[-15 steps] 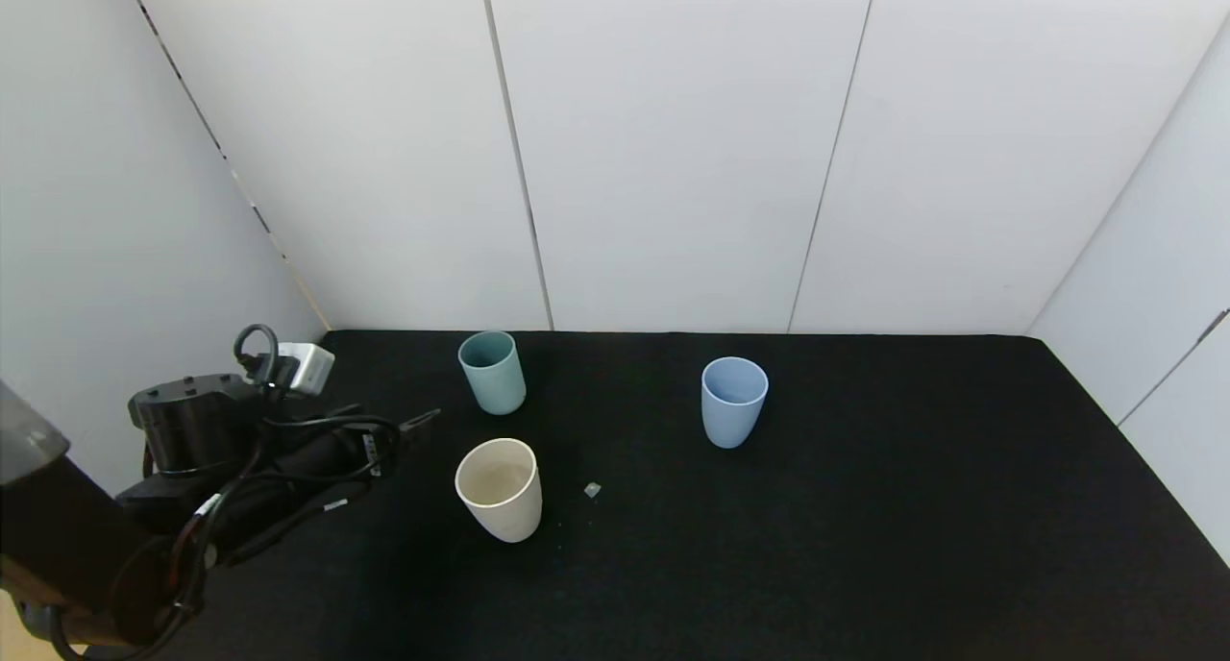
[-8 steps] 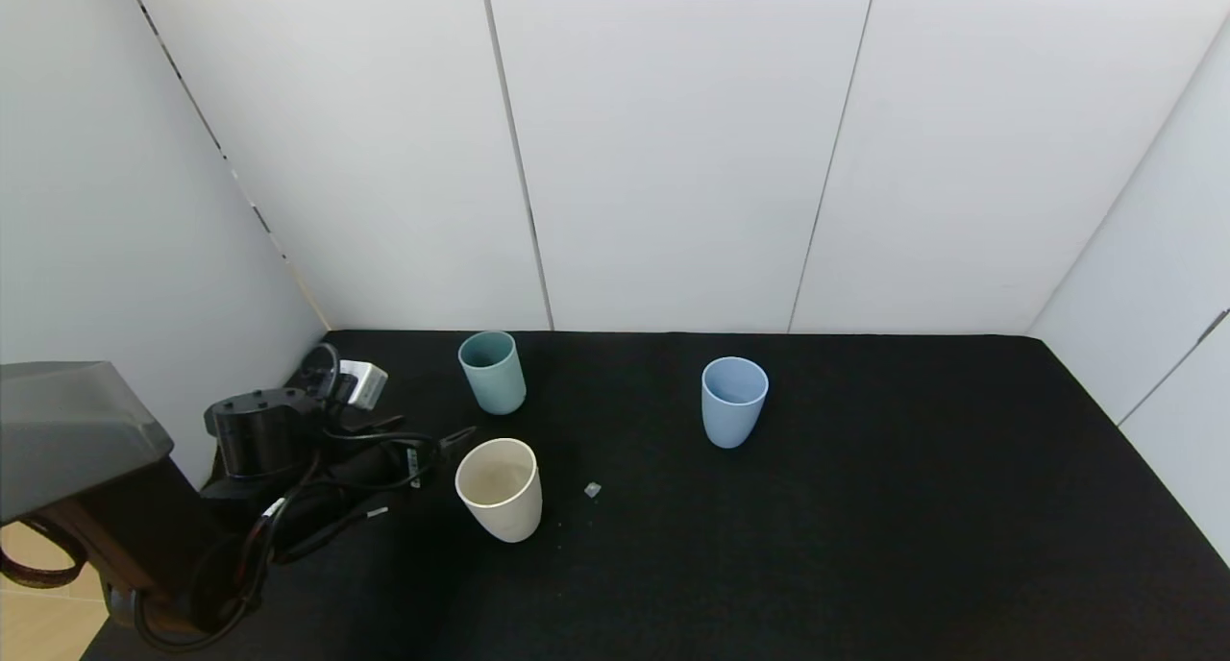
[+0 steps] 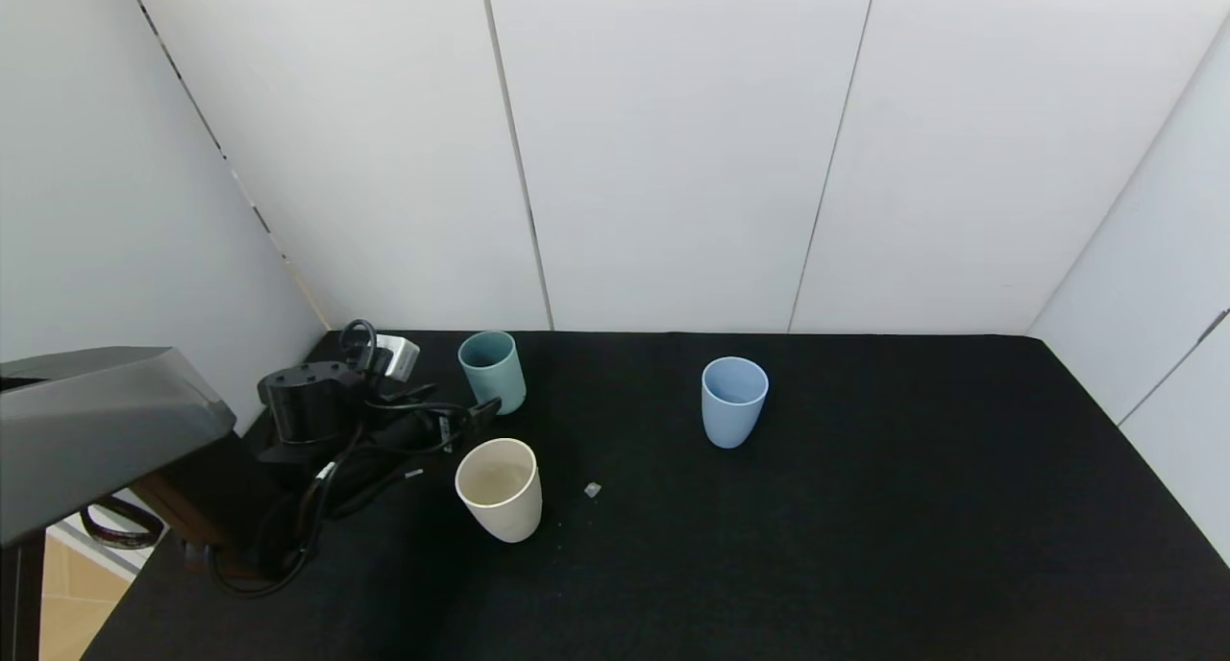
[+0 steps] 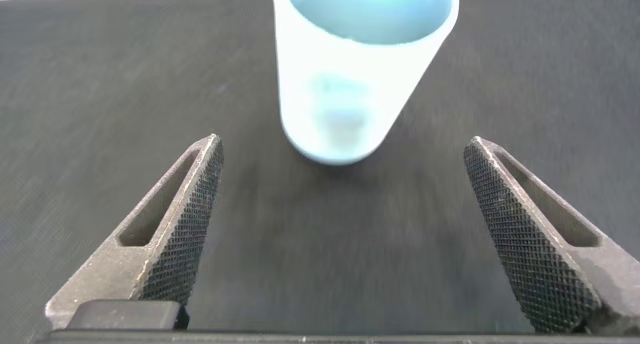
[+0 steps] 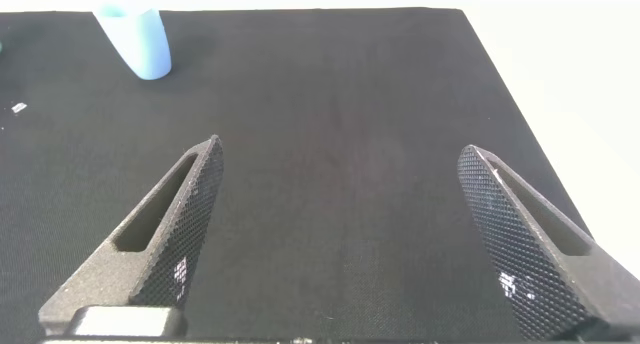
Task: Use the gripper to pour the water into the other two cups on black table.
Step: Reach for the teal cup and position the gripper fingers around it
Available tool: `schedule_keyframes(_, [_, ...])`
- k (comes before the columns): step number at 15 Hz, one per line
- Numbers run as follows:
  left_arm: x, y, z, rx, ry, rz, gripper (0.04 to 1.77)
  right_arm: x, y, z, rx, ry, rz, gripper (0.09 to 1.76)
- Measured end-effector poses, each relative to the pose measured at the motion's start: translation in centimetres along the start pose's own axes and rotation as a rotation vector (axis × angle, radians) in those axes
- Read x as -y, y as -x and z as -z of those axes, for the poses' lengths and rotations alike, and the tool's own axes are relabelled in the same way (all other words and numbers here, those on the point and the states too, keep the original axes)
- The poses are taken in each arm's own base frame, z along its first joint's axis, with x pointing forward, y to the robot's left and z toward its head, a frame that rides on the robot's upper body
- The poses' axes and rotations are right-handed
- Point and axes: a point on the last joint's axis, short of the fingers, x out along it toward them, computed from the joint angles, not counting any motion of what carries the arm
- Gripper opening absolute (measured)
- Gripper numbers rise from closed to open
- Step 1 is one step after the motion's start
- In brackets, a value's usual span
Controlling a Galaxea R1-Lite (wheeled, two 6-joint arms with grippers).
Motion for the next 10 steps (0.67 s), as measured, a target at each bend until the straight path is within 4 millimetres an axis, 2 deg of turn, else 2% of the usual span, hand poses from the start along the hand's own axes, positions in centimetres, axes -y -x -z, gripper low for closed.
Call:
schedule_keyframes(6, [-0.4,-3.2,-0.3,-0.016,0.004,0.01,1.72,0.0,0.0,0.0,0.0,0.0,0.001,1.71])
schedule_keyframes(10, [-0.6,-4.5,-0.7,0.009,-0.001,0.012,1.72,0.0,0.0,0.0,0.0,0.0,0.0,1.71])
